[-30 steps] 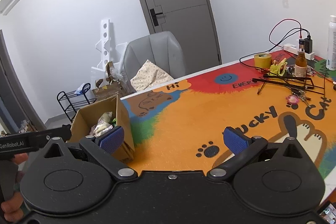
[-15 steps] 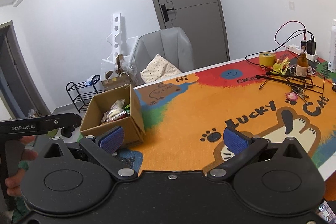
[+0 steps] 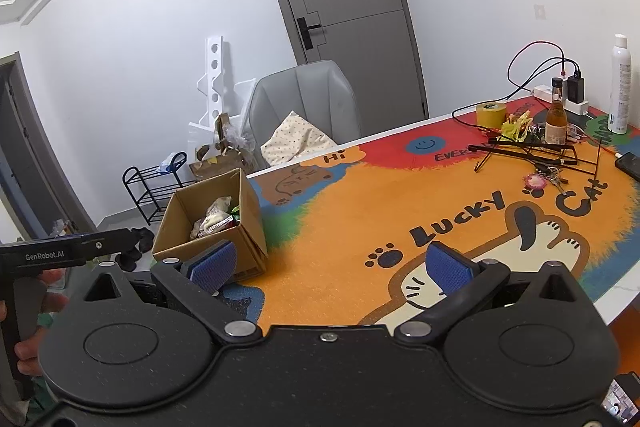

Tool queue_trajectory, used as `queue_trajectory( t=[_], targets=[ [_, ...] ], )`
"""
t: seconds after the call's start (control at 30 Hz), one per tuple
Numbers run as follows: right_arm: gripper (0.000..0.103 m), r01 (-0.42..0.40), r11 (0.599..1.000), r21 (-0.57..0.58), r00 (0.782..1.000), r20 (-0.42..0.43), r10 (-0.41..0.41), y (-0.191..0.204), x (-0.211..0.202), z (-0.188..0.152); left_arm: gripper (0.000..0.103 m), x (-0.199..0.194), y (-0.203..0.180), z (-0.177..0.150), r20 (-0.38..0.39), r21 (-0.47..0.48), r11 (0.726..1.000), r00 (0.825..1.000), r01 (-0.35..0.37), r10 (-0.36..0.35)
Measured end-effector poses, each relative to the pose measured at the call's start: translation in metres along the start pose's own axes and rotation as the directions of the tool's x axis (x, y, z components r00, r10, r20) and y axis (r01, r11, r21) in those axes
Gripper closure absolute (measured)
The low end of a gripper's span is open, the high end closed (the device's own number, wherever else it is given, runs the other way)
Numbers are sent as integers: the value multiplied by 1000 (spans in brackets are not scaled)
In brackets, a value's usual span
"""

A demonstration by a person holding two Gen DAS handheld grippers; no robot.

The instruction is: Organize snacks

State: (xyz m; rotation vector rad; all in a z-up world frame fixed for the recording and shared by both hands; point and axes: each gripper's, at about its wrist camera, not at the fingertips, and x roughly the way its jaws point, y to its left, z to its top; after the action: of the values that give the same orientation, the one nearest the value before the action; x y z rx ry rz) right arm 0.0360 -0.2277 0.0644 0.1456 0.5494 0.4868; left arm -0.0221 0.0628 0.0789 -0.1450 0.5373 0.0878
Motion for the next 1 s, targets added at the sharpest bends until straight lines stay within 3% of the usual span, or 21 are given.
queue_trajectory(
  t=[1.0],
  targets=[
    [0,-4,1000,-23,1000,-9,4,8,2,3,0,-7,5,1,12,-3,1000,999,-31,31]
  ],
)
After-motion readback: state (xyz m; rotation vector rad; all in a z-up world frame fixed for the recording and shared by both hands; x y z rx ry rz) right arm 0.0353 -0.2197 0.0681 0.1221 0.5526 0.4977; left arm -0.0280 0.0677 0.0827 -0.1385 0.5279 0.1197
